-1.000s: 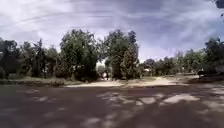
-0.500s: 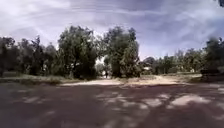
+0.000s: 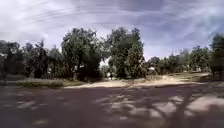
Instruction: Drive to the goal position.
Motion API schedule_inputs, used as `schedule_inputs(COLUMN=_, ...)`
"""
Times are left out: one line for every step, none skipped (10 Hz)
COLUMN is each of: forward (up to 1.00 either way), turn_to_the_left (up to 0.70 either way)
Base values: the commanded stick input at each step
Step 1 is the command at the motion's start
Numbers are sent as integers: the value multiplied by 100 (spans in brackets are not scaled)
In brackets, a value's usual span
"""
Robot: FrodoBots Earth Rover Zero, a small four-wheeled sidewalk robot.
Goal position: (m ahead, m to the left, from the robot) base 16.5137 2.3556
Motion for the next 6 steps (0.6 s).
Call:
schedule_inputs(forward=70, turn_to_the_left=-1)
schedule_inputs(forward=70, turn_to_the_left=-1)
schedule_inputs(forward=70, turn_to_the_left=-1)
schedule_inputs(forward=70, turn_to_the_left=-1)
schedule_inputs(forward=70, turn_to_the_left=-1)
schedule_inputs(forward=70, turn_to_the_left=-1)
